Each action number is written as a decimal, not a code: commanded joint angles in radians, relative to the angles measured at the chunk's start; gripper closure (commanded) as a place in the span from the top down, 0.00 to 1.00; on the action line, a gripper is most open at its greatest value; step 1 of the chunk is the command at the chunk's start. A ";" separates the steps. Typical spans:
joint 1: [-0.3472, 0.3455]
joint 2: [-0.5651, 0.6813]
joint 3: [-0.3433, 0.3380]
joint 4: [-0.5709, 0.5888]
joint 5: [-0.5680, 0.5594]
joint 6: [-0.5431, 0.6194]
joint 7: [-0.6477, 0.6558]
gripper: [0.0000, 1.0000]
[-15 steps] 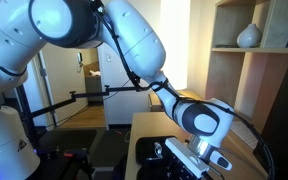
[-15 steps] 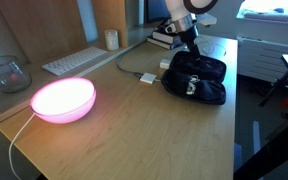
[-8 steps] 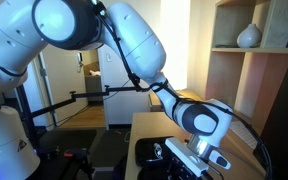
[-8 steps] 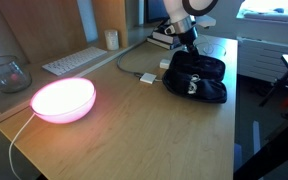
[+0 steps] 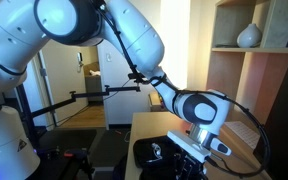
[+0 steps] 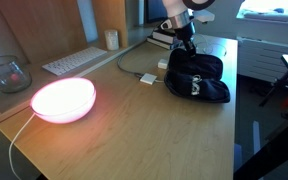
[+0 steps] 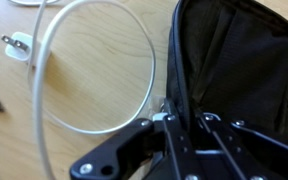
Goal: Close the black case
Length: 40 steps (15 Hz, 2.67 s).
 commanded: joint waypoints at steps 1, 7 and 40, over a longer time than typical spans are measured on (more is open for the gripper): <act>0.038 -0.079 -0.010 -0.042 -0.032 -0.020 0.034 0.01; 0.134 -0.221 -0.034 -0.162 -0.131 0.058 0.197 0.04; 0.455 -0.134 0.130 -0.247 -0.389 -0.153 0.457 0.03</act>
